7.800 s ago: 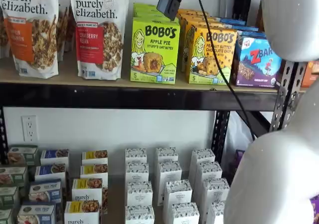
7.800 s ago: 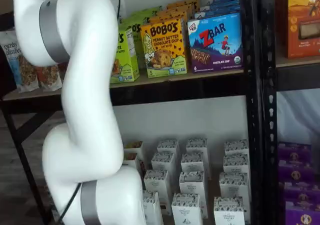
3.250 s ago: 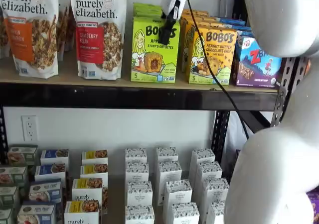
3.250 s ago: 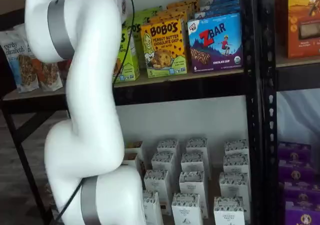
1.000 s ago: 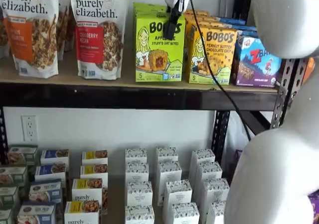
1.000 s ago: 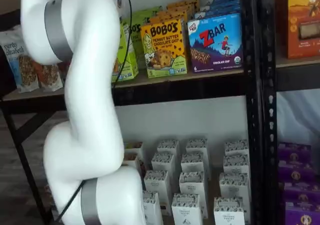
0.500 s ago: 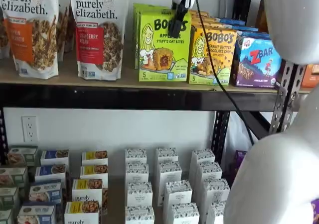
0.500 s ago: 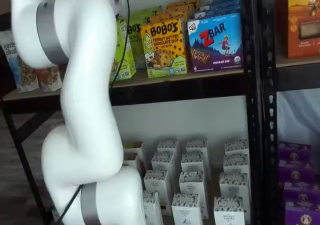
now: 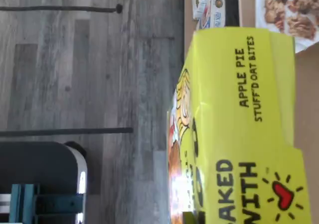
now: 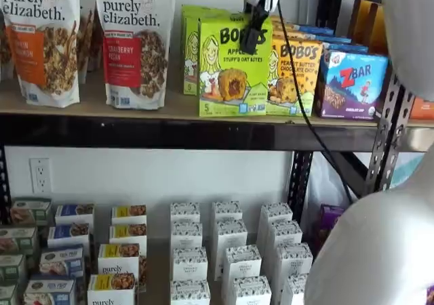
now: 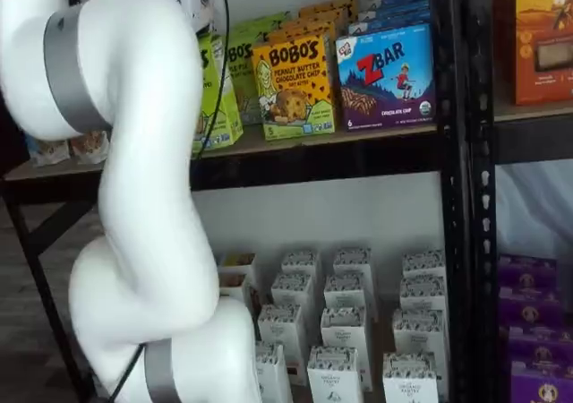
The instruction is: Pick the green box on the top shelf, the fourth from the left
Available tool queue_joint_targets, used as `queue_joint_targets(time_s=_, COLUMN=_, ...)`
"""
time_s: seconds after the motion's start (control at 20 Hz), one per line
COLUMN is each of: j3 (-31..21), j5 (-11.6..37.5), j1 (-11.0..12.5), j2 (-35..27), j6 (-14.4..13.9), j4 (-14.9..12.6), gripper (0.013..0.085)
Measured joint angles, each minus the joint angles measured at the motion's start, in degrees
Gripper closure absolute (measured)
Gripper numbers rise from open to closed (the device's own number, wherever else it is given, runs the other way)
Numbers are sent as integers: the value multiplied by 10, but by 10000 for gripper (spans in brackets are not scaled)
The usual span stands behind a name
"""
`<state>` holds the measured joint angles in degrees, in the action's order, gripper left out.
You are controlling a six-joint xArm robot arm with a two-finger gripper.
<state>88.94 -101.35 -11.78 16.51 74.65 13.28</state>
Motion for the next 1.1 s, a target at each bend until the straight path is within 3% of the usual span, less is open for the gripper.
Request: queue_joint_targets(time_s=1.1, j3=-149, j5=0, j1=21, j2=151, j6=22, j4=-7, gripper=690)
